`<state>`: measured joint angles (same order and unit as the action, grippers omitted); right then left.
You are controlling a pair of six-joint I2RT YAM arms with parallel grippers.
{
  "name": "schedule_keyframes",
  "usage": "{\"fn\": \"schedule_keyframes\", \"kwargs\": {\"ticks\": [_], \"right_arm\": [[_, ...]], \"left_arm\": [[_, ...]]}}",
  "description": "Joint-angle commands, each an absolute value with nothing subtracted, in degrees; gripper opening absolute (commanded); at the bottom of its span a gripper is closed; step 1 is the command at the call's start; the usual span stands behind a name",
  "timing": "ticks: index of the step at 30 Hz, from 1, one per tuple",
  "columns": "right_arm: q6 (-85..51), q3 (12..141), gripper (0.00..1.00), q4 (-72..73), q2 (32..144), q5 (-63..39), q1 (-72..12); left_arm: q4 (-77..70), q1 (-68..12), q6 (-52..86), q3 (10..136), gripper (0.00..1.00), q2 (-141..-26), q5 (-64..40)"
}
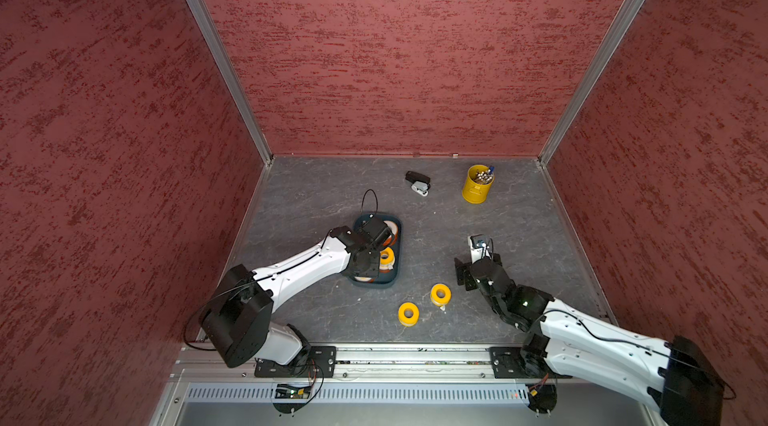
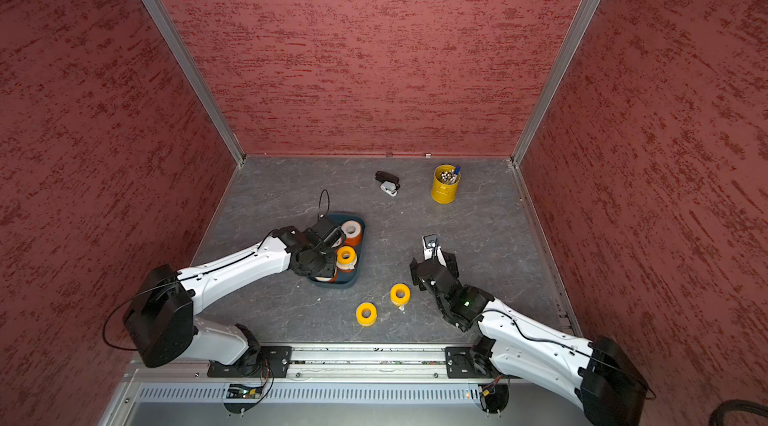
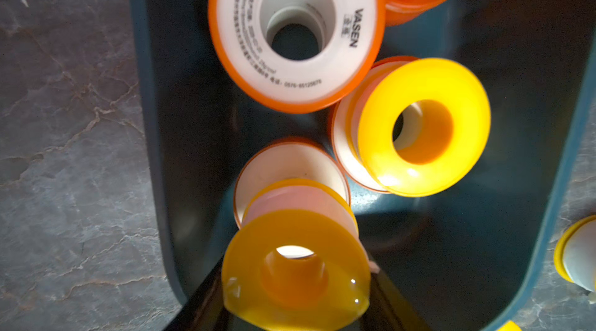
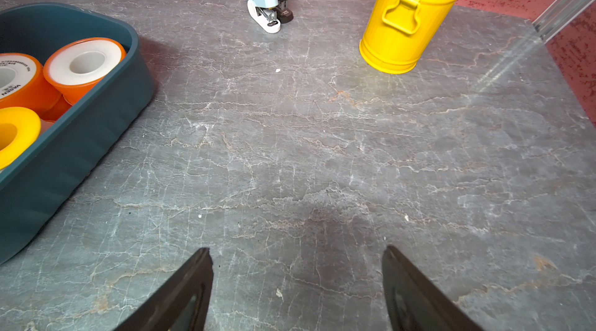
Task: Put the sealing tape into the storage box
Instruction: Place the sealing tape in the storage box.
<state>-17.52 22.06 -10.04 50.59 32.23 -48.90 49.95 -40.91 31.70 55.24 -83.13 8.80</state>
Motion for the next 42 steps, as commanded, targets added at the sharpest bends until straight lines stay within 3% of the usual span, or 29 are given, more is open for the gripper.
{"fn": "schedule_keyframes", "kwargs": {"ticks": [1, 23, 29, 42], "right_arm": [[-17.05, 23.73, 0.84, -8.7, 50.16, 32.38, -48.69], [-17.03, 24.17, 0.84, -8.7, 51.16, 31.99, -48.65], [-16.99, 24.26, 0.84, -8.7, 51.5, 31.99, -48.69], [-16.96, 24.35, 0.84, -8.7, 51.68, 31.98, -48.64]], "left_arm": [[47.31, -40.09, 31.76, 54.17, 0.59, -84.38, 8.09], [47.44, -39.73, 31.03, 53.78, 0.64, -86.81, 8.44], [47.5, -39.7, 31.25, 53.79, 0.73, -87.18, 8.73], [50.81, -40.15, 31.42, 56.34, 0.76, -80.99, 8.85]]}}
